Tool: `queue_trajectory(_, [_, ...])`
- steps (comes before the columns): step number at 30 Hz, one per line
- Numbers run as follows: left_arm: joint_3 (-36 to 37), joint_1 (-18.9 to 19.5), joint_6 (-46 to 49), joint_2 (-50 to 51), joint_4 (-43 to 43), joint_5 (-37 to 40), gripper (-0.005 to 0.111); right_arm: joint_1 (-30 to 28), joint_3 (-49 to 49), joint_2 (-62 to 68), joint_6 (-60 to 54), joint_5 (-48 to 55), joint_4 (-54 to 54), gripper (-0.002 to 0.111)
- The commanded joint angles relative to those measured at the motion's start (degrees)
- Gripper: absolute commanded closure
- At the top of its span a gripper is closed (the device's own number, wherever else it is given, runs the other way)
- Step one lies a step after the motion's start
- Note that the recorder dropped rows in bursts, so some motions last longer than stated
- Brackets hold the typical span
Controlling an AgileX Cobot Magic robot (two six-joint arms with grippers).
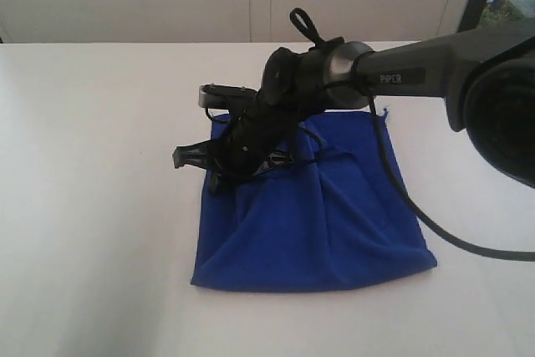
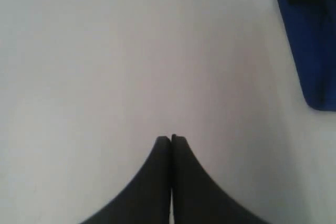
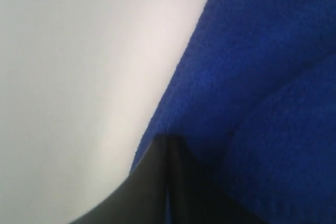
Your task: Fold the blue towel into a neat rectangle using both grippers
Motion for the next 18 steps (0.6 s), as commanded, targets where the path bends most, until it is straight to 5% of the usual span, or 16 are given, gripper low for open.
queue_trajectory(1, [0.3,0.2,-0.2,-0.4,-0.4,0.4,0.107,0.5,0.7,1.5,-0.3,-1.2,-0.2,0.108])
queue_trajectory(10, [0.3,0.2,-0.2,-0.4,-0.4,0.4,0.107,-2.0,0.2,-10.2,-0.3,-2.9,-0.6,0.108])
queue_trajectory(18, [0.3,0.2,-0.2,-0.4,-0.4,0.4,0.107,-11.3,3.0,-14.4,-4.6,4.5,-0.7,0.108])
